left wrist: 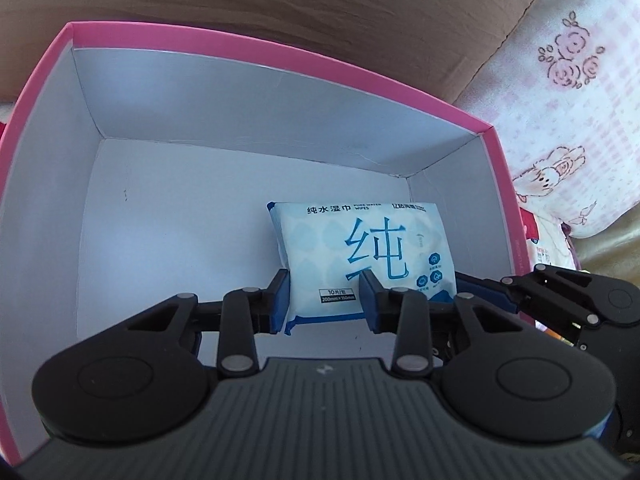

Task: Organize objects
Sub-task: 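Lower the wet-wipes pack into the pink box with the left gripper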

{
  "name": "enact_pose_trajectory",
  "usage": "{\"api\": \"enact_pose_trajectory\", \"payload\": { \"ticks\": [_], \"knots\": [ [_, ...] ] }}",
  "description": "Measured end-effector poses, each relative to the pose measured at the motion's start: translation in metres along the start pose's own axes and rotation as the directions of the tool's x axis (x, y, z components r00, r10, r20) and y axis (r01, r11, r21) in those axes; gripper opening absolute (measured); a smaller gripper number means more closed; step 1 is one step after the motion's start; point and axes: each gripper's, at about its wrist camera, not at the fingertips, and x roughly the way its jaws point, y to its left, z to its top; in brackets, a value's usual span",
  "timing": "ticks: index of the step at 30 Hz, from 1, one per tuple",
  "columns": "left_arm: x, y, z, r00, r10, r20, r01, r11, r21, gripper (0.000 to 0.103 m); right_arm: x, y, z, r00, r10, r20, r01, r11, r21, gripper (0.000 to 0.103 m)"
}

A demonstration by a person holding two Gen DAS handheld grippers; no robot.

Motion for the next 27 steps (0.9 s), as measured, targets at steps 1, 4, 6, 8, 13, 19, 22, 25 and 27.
{"api": "enact_pose_trajectory", "payload": {
  "ticks": [1, 4, 6, 8, 13, 19, 22, 25, 27],
  "knots": [
    [0.001, -0.001, 0.000, 1.000, 0.001, -0.001, -0.001, 1.000, -0.003, 0.034, 0.001, 0.001, 0.000, 1.000, -0.012, -0.001, 0.012, 1.000, -0.010, 0.039],
    [0.004, -0.003, 0.001, 1.000, 0.002, -0.013, -0.002, 1.000, -0.005, 0.030, 0.005, 0.005, 0.001, 0.998, -0.064, -0.025, 0.063, 0.997, -0.035, 0.039],
    [0.010, -0.005, 0.002, 1.000, 0.008, -0.028, -0.008, 1.000, -0.016, 0.030, 0.009, 0.008, 0.003, 0.995, -0.099, -0.033, 0.097, 0.994, -0.059, 0.039],
    [0.014, -0.007, 0.003, 0.999, 0.013, -0.035, -0.014, 1.000, -0.017, 0.030, 0.013, 0.013, 0.002, 0.990, -0.136, -0.039, 0.132, 0.987, -0.089, 0.039],
    [0.023, -0.005, 0.001, 0.998, 0.031, -0.058, -0.034, 0.999, -0.039, 0.029, 0.017, 0.017, 0.002, 0.984, -0.176, -0.036, 0.171, 0.978, -0.123, 0.039],
    [0.026, -0.013, -0.003, 0.992, 0.118, -0.045, -0.118, 0.993, -0.006, 0.029, -0.001, 0.012, -0.005, 0.993, -0.117, 0.002, 0.116, 0.988, -0.106, 0.038],
    [0.031, -0.014, -0.002, 0.990, 0.126, -0.070, -0.127, 0.992, -0.019, 0.029, -0.016, 0.005, -0.013, 0.998, -0.042, 0.042, 0.044, 0.997, -0.056, 0.038],
    [0.036, -0.019, 0.001, 0.987, 0.133, -0.088, -0.135, 0.991, -0.019, 0.029, -0.029, 0.001, -0.021, 0.996, 0.027, 0.081, -0.027, 1.000, 0.000, 0.038],
    [0.041, -0.027, 0.000, 0.984, 0.139, -0.110, -0.140, 0.990, 0.000, 0.031, -0.032, 0.000, -0.024, 0.995, 0.036, 0.091, -0.038, 0.999, 0.011, 0.038]
  ]
}}
